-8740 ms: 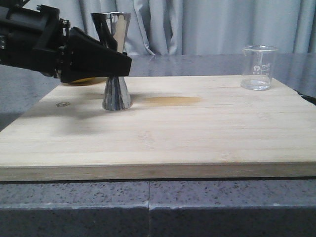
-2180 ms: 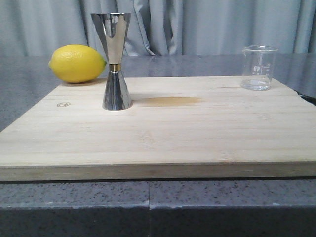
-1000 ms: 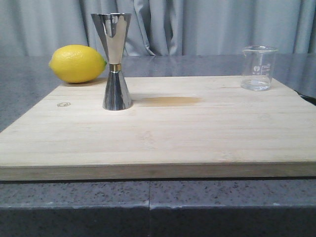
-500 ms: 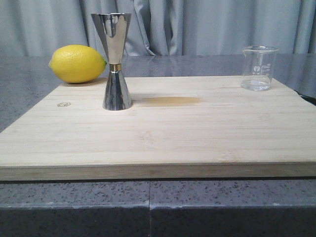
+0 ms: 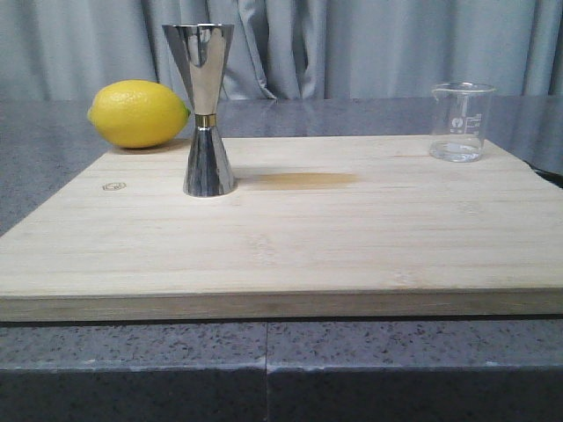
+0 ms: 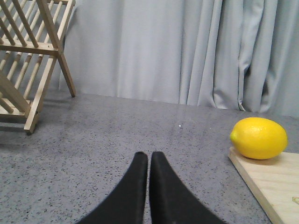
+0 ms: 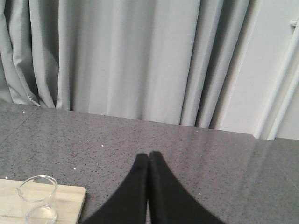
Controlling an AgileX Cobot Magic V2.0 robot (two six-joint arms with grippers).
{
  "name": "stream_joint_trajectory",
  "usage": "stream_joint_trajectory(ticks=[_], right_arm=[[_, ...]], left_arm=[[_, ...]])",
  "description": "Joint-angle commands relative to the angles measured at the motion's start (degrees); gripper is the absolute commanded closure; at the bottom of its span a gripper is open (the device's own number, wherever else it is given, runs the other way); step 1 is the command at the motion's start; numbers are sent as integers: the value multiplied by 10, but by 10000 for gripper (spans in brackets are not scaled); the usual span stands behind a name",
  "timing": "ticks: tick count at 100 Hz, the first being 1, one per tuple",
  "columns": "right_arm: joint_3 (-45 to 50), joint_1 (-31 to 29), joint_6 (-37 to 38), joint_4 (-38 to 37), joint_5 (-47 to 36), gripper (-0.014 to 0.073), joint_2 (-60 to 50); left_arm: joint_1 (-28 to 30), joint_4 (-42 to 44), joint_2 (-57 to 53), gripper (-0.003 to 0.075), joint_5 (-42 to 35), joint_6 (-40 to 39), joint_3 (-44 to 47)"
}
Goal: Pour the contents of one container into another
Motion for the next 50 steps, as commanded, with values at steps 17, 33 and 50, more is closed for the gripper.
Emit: stream_joint_trajectory(ticks=[17,33,50], right_arm=[[-21,-3,-4,-4,-47,658,-1],[-21,-3,-4,-4,-47,658,-1],[-21,-3,-4,-4,-47,658,-1]], left_arm=[[1,-6,-13,739,-45,-5,16],[1,-6,-13,739,-43,-5,16],[1,-6,-13,739,-43,-5,16]])
